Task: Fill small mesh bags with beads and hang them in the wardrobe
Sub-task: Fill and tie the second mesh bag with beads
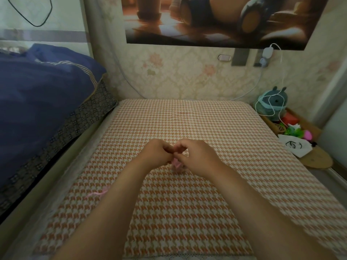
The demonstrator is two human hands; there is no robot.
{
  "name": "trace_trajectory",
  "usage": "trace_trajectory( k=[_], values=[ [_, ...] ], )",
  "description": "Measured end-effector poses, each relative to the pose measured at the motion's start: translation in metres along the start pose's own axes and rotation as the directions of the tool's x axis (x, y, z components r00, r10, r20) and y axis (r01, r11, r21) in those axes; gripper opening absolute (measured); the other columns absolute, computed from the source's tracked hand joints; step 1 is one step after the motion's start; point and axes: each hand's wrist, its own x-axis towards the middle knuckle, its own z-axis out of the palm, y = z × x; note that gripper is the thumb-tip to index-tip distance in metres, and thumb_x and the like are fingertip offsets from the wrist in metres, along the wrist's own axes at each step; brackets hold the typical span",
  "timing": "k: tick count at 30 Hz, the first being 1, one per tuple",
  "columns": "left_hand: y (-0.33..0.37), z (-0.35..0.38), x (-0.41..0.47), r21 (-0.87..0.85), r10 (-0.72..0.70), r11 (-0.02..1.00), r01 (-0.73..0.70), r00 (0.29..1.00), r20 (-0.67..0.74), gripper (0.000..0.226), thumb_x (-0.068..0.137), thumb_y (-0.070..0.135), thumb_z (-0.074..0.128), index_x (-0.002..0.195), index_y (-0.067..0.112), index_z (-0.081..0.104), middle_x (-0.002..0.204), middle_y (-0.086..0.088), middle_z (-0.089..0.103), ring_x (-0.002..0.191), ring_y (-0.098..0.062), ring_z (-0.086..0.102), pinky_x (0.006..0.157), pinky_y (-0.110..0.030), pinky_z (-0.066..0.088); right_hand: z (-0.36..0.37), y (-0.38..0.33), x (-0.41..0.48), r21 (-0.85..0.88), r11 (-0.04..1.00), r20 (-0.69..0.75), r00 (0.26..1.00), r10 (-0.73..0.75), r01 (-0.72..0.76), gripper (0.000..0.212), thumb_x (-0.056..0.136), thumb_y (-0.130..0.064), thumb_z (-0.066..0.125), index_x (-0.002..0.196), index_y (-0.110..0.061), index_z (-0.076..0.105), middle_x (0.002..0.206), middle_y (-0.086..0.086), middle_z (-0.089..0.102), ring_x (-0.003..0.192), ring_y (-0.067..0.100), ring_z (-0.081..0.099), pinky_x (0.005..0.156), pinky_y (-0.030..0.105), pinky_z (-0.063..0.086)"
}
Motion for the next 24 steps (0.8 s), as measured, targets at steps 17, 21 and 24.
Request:
trace_trajectory(
  k=[17, 21, 24],
  values=[
    [0.004, 0.005, 0.009, 0.163, 0.09, 0.982, -0.094, 0.996, 0.029, 0.031, 0.087, 0.01, 0.06, 0.111, 0.025, 0.074, 0.13, 0.007, 0.064, 0.119, -0.01, 0.058, 0.096, -0.026, 0.048, -0.005, 0.066, 0.011, 0.038, 0.967, -0.07, 0.965, 0.253, -0.25, 0.029, 0.1, -0.015, 0.057, 0.123, -0.03, 0.068, 0.129, -0.009, 0.064, 0.096, 0.004, 0.06, 0.076, 0.022, 0.044],
    [0.005, 0.007, 0.013, 0.123, 0.085, 0.988, -0.093, 0.994, 0.064, 0.032, 0.085, 0.005, 0.06, 0.106, 0.024, 0.075, 0.118, 0.007, 0.068, 0.093, -0.008, 0.067, 0.074, -0.025, 0.057, 0.008, 0.071, 0.012, -0.113, 0.961, 0.083, 0.961, 0.263, -0.254, 0.049, 0.098, -0.007, 0.05, 0.139, -0.032, 0.059, 0.139, -0.001, 0.059, 0.121, 0.021, 0.059, 0.092, 0.036, 0.049],
    [0.009, 0.008, 0.013, 0.066, 0.082, 0.994, -0.089, 0.992, 0.092, 0.03, 0.085, 0.0, 0.061, 0.102, 0.02, 0.076, 0.104, 0.005, 0.071, 0.065, -0.009, 0.071, 0.058, -0.02, 0.056, 0.013, 0.074, 0.019, -0.123, 0.959, 0.094, 0.959, 0.266, -0.254, 0.047, 0.099, -0.009, 0.05, 0.138, -0.033, 0.061, 0.135, -0.002, 0.063, 0.115, 0.02, 0.062, 0.092, 0.037, 0.051]
  ],
)
